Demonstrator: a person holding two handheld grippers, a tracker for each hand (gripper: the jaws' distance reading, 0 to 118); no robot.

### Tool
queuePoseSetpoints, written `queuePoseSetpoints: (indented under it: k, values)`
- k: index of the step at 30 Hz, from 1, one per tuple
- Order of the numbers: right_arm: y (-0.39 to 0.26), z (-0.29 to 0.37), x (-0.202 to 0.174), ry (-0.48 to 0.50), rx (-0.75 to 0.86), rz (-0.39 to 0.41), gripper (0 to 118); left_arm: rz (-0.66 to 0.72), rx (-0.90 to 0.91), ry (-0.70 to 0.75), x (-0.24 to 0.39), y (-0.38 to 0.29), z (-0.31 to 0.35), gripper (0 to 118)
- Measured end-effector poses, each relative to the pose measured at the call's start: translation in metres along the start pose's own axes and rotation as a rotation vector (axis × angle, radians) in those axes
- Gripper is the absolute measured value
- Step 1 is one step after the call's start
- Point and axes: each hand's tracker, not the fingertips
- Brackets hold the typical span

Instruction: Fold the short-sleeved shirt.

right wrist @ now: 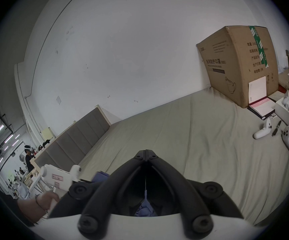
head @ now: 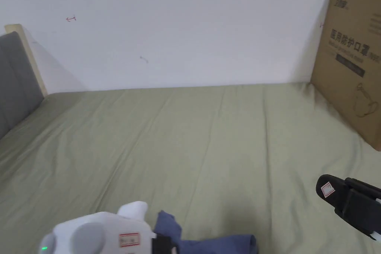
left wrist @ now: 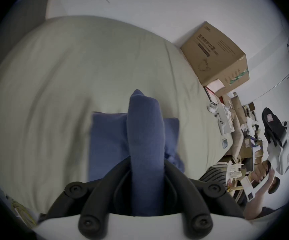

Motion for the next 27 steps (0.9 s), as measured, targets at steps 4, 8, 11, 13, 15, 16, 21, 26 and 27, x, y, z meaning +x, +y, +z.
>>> queuePoseSetpoints:
  k: [4,8,11,13,15,16,21,26,27]
  values:
    - [0.001,0.012,0.011,-0.024,0.014,-0.021,0,0.017,-0.098,-0.068,0.029,-0.001,-0.065,9]
    - [0.001,0.018,0.018,-0.034,0.016,-0.048,0,0.070,-0.142,-0.192,0.037,-0.008,-0.100,82]
    - [0.001,0.018,0.021,-0.037,0.014,-0.052,0,0.135,-0.104,-0.359,0.032,-0.014,-0.093,118]
    - [0.001,0.017,0.022,-0.039,0.012,-0.049,0,0.117,-0.025,-0.398,0.028,-0.013,-0.072,118]
    - [0.002,0.016,0.024,-0.036,0.008,-0.049,0,0.051,0.016,-0.320,0.024,-0.010,-0.050,118]
    - [0.002,0.016,0.024,-0.034,0.007,-0.048,0,0.007,0.037,-0.275,0.023,-0.011,-0.041,114]
    - [0.002,0.015,0.024,-0.037,0.019,-0.025,0,-0.221,0.078,-0.058,0.036,-0.019,-0.018,25]
    - [0.000,0.010,0.030,-0.045,0.023,-0.028,0,-0.229,-0.020,-0.111,0.056,-0.023,-0.068,1]
    - [0.000,0.008,0.030,-0.045,0.017,-0.036,0,-0.241,-0.049,-0.089,0.061,-0.025,-0.084,1]
